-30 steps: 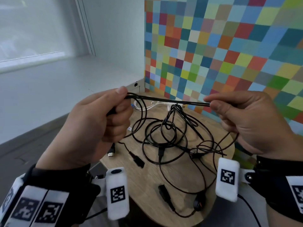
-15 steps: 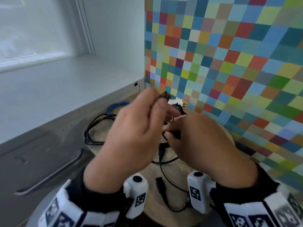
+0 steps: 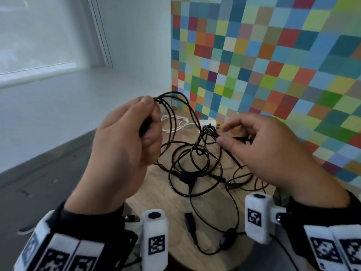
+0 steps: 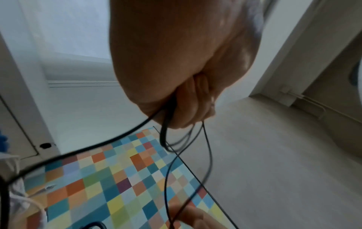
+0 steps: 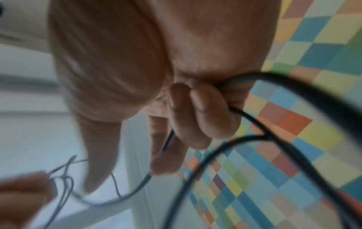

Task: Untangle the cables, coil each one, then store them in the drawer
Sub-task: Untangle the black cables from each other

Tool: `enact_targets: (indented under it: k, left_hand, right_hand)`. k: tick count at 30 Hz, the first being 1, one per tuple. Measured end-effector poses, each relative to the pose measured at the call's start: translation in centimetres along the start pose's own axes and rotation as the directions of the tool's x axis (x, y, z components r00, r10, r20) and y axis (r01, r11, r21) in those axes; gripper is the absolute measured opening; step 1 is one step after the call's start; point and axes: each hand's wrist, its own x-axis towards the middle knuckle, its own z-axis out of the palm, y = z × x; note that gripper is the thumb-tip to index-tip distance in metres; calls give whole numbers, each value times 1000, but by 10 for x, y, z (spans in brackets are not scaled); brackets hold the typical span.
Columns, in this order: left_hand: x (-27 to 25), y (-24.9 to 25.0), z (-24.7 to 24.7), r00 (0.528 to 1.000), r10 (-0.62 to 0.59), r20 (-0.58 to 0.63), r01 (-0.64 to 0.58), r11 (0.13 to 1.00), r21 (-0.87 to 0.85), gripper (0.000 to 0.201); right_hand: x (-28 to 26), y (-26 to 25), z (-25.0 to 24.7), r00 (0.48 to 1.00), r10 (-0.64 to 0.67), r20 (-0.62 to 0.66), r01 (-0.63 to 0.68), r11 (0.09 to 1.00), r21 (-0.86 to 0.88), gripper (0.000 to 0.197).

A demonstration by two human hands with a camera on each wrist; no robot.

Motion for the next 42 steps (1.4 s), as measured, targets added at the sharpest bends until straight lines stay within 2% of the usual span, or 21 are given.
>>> enact_targets:
  k: [2, 3, 5, 8, 12, 14, 16, 19, 23, 26, 28, 32, 35, 37, 39, 42]
  left_hand:
    - [1, -1, -3, 988, -85, 130, 90, 995, -34, 34]
    - [0, -3, -2, 974, -115, 193, 127, 991, -49, 31]
    - [-3, -7, 2, 949, -153, 277, 179, 981, -70, 30]
    - [-6, -12, 11, 923, -188, 337, 220, 974, -59, 32]
    - [-9, -14, 15, 909, -206, 363, 235, 971, -37, 33]
    - [-9, -13, 14, 911, -195, 363, 233, 970, -65, 34]
    - [-7, -12, 13, 918, -170, 357, 212, 974, -81, 35]
    - [-4, -16, 7, 916, -136, 376, 167, 985, -49, 38]
    - [-4, -17, 0, 870, -107, 482, 138, 990, -29, 48]
    - [-3, -15, -5, 837, -60, 544, 101, 994, -45, 55]
    - [-3, -14, -9, 811, -51, 582, 39, 999, 33, 47]
    - [-5, -12, -10, 821, -72, 567, 20, 995, 97, 43]
    - [-7, -11, -9, 786, -30, 617, -4, 999, 53, 44]
    - [-8, -12, -11, 788, -62, 613, 9, 996, 90, 48]
    - [-8, -14, -10, 807, -63, 587, 11, 996, 92, 45]
    - [-5, -9, -7, 911, -39, 410, 85, 992, -94, 49]
  right_hand:
    - [-2, -1, -7, 990, -25, 138, 8, 993, 120, 55]
    - [-4, -3, -7, 980, -61, 192, 28, 985, 171, 66]
    - [-5, -6, -2, 960, -132, 247, 59, 957, 284, 72]
    - [-5, -13, 12, 930, -194, 312, 42, 900, 435, 64]
    - [-4, -16, 29, 896, -291, 335, 105, 872, 477, 32]
    - [-3, -14, 31, 911, -290, 292, 102, 847, 522, 20]
    - [-2, -13, 31, 948, -237, 214, 65, 798, 599, 9]
    - [-1, -11, 29, 981, -148, 122, 29, 742, 670, 13]
    - [1, -9, 29, 994, -81, 69, 2, 663, 749, 11]
    - [0, -9, 27, 991, -114, 68, 32, 706, 708, 17]
    - [0, -7, 25, 988, -135, 71, 52, 736, 675, 21]
    - [-1, -8, 16, 985, -164, 45, 108, 806, 582, 35]
    - [0, -6, 14, 983, -161, 91, 88, 839, 537, 39]
    - [1, -1, 14, 972, -174, 155, 51, 807, 588, 42]
    - [1, 0, 14, 963, -191, 189, 34, 784, 619, 36]
    - [3, 4, 11, 967, -189, 169, 28, 741, 671, 18]
